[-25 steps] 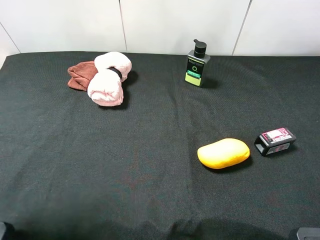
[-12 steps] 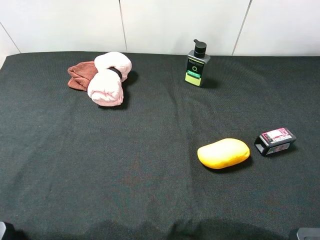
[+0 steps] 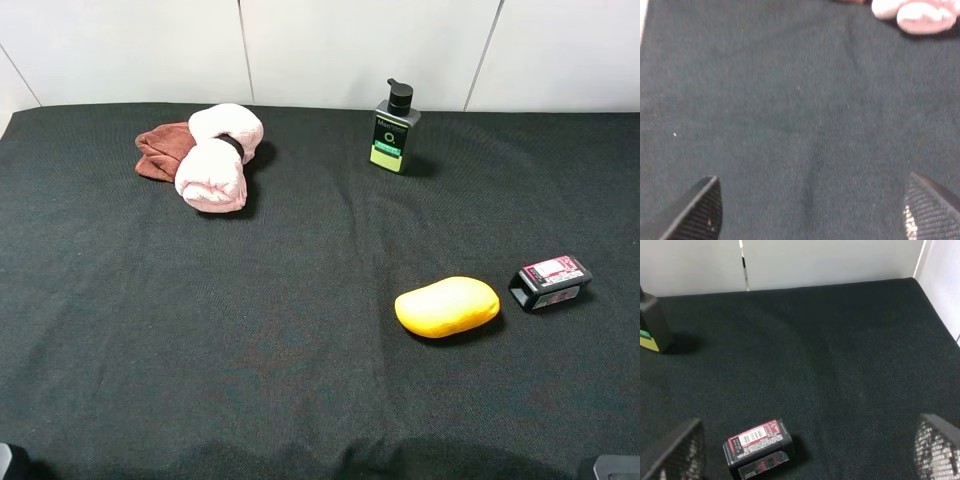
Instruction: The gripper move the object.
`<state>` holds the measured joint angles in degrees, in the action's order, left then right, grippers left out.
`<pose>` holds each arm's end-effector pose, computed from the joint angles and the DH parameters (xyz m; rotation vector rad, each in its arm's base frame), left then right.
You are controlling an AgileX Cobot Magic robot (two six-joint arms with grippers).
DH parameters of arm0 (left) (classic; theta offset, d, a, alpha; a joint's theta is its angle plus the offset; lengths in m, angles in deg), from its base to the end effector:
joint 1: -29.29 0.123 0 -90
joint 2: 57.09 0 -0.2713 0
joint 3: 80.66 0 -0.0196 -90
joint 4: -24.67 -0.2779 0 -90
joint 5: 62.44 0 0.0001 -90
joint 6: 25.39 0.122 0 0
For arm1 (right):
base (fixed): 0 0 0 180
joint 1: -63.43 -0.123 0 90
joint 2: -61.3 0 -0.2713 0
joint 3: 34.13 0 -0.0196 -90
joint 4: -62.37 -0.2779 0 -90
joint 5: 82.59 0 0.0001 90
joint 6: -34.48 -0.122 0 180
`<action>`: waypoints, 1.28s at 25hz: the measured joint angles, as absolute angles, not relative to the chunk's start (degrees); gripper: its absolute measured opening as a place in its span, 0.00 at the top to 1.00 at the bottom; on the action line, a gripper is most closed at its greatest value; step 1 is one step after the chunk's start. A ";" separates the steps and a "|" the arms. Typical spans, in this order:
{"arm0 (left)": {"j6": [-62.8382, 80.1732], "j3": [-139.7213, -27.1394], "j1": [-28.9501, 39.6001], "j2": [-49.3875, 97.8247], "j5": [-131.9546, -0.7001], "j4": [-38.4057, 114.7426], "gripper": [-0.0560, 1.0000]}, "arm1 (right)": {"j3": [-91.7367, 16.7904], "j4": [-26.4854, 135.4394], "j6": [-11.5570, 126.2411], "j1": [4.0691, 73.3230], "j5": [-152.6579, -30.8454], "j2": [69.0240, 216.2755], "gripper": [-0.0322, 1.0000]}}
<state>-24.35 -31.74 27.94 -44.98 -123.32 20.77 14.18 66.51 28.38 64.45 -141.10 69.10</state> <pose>0.0719 0.0056 0.2673 0.0445 2.1262 0.0796 0.0615 -0.0086 0.2804 0.1259 1.9946 -0.0289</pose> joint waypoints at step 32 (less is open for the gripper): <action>-24.39 -31.74 27.94 -49.04 -123.26 20.63 0.22 | 14.18 66.45 28.38 64.45 -141.10 69.10 0.36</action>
